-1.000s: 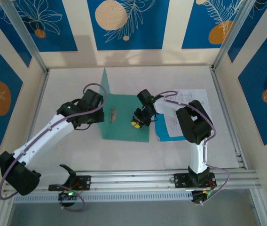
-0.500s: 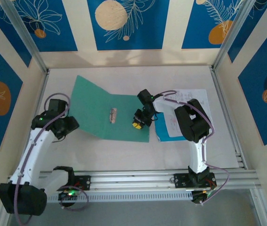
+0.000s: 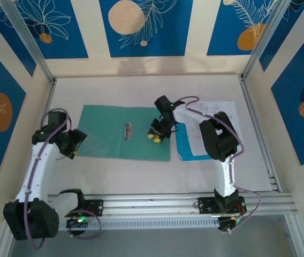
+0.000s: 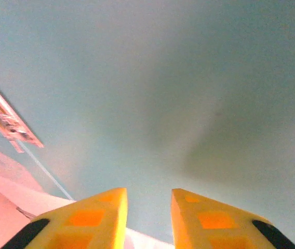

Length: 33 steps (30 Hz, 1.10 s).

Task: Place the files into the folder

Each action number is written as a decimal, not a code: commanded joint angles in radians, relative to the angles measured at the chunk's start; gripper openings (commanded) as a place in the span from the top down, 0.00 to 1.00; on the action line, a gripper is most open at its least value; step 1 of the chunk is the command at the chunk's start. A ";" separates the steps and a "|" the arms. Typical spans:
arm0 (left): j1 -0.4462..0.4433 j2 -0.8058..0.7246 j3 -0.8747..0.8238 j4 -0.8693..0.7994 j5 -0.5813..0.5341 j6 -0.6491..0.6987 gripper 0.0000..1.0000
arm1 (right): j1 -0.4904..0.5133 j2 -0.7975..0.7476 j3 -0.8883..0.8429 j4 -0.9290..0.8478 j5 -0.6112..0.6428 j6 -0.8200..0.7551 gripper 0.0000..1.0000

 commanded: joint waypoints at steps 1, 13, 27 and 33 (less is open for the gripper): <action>-0.087 0.076 0.112 0.057 0.037 0.072 0.40 | -0.004 -0.082 0.046 -0.070 0.005 -0.050 0.65; -0.672 0.683 0.523 0.188 0.008 0.226 0.63 | -0.268 -0.376 -0.309 -0.025 0.046 -0.021 0.71; -0.778 1.119 0.808 0.184 0.038 0.291 0.72 | -0.303 -0.294 -0.417 0.000 0.075 -0.013 0.76; -0.810 1.167 0.802 0.164 0.006 0.322 0.73 | -0.303 -0.222 -0.387 -0.048 0.111 -0.047 0.78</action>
